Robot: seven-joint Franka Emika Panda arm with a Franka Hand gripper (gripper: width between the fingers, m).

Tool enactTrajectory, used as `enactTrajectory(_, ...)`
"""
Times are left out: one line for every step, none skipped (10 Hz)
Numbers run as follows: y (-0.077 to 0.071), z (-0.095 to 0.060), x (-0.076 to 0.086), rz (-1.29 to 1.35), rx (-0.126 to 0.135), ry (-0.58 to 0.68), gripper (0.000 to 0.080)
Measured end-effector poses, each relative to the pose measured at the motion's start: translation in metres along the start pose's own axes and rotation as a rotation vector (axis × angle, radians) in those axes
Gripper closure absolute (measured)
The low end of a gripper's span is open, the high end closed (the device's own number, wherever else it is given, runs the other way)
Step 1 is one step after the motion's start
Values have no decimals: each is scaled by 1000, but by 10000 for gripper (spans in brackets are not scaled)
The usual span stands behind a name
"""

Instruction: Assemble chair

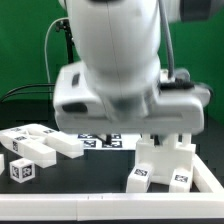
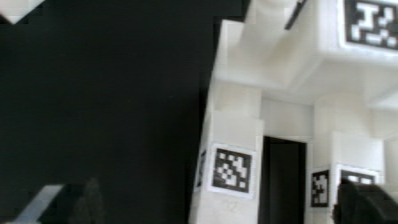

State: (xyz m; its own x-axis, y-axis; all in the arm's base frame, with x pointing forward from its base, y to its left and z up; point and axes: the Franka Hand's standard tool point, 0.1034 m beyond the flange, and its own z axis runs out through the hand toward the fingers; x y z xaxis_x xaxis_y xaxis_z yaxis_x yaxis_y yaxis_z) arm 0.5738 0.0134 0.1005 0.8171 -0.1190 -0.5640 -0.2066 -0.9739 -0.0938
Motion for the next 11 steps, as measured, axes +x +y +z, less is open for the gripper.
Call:
enactTrajectory(7, -8, -8, -12, 10, 93, 151)
enactTrajectory(15, -7, -24, -18, 19, 165, 151)
enactTrajectory(25, -5, -40, -19, 26, 199, 151)
enactTrajectory(33, -19, -47, -6, 35, 270, 151)
enactTrajectory(34, -18, -53, -1, 35, 357, 151)
enactTrajectory(32, -10, -55, 7, 29, 419, 151)
enactTrajectory(32, -10, -54, 5, 27, 446, 151)
enactTrajectory(33, -10, -54, 6, 27, 442, 151)
enactTrajectory(33, -9, -54, 6, 27, 440, 151)
enactTrajectory(35, -6, -51, -5, 24, 453, 151)
enactTrajectory(45, 7, -51, -51, 16, 467, 151)
